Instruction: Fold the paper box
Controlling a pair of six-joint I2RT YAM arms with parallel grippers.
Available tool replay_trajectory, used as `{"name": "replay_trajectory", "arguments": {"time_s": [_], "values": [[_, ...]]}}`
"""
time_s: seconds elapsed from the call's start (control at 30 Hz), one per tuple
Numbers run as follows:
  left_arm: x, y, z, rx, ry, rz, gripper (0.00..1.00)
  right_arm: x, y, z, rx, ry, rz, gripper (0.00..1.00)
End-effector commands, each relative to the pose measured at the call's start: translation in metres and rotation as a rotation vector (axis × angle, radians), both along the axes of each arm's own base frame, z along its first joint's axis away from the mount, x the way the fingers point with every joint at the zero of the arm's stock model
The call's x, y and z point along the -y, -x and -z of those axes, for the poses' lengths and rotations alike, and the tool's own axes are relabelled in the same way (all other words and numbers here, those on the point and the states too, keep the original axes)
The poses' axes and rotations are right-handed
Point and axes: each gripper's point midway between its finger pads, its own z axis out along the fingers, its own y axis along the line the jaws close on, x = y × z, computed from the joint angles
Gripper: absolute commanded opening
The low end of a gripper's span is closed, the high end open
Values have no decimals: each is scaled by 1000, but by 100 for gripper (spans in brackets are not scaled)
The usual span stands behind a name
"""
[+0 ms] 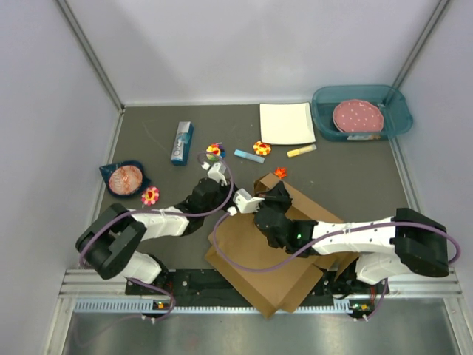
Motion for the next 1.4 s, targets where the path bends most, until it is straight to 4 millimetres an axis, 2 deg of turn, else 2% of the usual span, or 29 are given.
{"name": "replay_trajectory", "arguments": {"time_s": [0.0,0.03,0.17,0.33,0.4,0.47,0.57,0.77,1.03,1.13,1.2,1.23,1.37], "values": [[25,24,-10,12,119,128,24,-5,11,29,-74,10,-44,0],[27,29,-7,4,120,147,20,-6,11,29,-75,7,-47,0],[29,40,-1,-8,127,174,20,-7,11,29,-77,8,-51,0],[7,23,-4,31,57,69,28,-8,11,32,-80,9,-51,0],[-2,8,-13,64,46,24,37,-8,11,32,-83,10,-55,0],[-6,-1,-25,109,36,9,41,-8,11,32,-82,8,-55,0],[-2,-7,-47,213,37,47,49,-8,12,31,-82,8,-56,0],[11,3,-53,275,63,157,55,-10,13,32,-88,6,-61,0],[25,25,-40,266,149,285,61,-11,14,32,-96,-1,-66,0],[25,28,-34,260,175,281,62,-12,14,32,-97,-7,-68,0],[22,31,-35,295,201,269,67,-13,14,33,-99,-3,-69,0],[17,35,-40,337,226,256,99,-13,14,33,-100,-3,-70,0],[3,36,-45,406,217,205,99,-13,14,33,-100,-7,-70,0]]}}
